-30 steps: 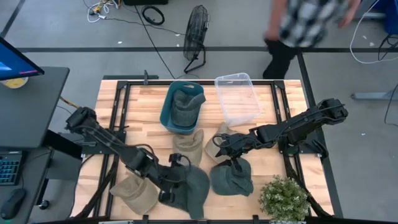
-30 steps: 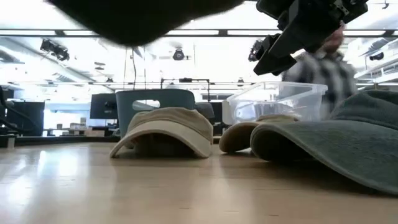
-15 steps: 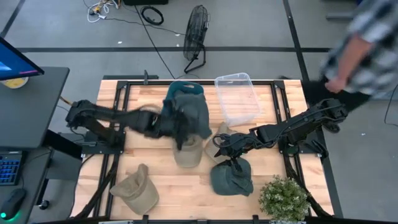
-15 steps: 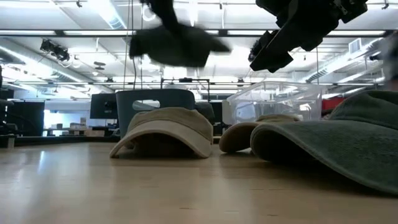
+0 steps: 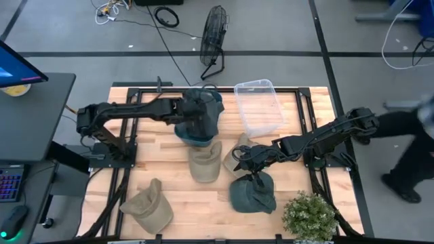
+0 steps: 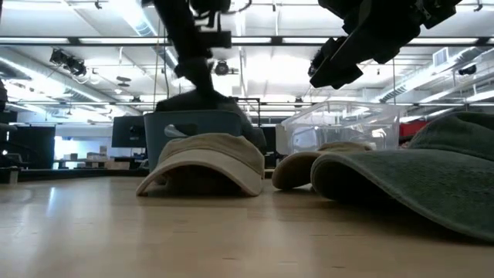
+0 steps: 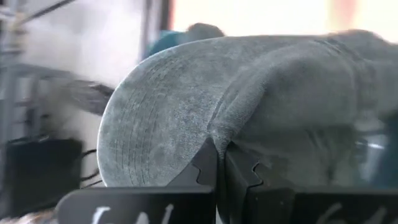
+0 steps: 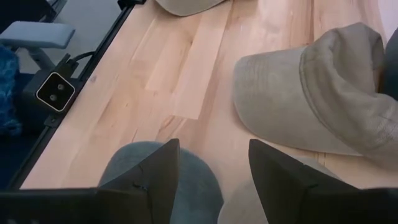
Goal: Pick & Place hat
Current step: Put the left black cap into the blue bin
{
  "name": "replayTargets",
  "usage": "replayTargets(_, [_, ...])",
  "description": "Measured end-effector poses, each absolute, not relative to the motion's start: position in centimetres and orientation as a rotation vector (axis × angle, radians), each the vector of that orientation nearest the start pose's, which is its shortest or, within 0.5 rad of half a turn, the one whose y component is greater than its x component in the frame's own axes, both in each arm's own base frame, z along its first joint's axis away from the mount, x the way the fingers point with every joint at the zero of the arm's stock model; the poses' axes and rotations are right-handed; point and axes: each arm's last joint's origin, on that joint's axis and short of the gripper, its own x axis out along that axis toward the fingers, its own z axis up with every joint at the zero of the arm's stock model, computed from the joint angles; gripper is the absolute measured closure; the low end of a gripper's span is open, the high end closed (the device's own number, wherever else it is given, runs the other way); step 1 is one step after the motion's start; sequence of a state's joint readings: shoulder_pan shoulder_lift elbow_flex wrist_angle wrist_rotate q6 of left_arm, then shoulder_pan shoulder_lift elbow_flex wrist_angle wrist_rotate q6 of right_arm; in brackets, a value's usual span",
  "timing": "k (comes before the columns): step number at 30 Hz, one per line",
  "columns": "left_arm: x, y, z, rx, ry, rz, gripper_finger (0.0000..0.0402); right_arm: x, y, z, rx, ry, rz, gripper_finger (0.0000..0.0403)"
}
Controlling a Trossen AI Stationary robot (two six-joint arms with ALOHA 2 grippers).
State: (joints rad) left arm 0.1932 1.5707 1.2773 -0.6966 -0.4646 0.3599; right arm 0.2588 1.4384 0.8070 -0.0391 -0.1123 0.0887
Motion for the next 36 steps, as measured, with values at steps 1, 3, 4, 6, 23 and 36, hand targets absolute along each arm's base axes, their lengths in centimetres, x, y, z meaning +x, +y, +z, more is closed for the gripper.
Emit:
replayTargets(1, [31.3, 7.4, 27.0, 0.444, 1.117, 0.391, 0.0396, 28.3, 7.8, 20.9, 0.035, 0.687, 0.327, 0.0207])
replayTargets(3, [31.2, 7.3, 26.1, 0.436, 1.124, 0.367, 0.0395, 28.3, 7.8, 20.9, 0.035, 0.687, 0.327, 0.0207])
replayTargets(4, [31.3, 7.2, 25.8, 0.434, 1.109, 0.363, 0.0392, 28.3, 7.8, 20.9, 0.035, 0.688, 0.327, 0.0207])
replayTargets(6, [31.3, 7.1, 25.4, 0.432, 1.098, 0.357, 0.0385, 28.3, 7.8, 20.9, 0.034, 0.689, 0.327, 0.0207])
replayTargets(23, [29.7, 8.8, 24.3, 0.218, 1.201, 0.302, 0.0279, 28.3, 7.3, 20.7, -0.019, 0.701, 0.170, 0.0207])
replayTargets(36, [33.1, 5.0, 28.6, 0.330, 0.850, 0.205, 0.0242, 28.2, 7.3, 20.6, -0.018, 0.708, 0.173, 0.0207])
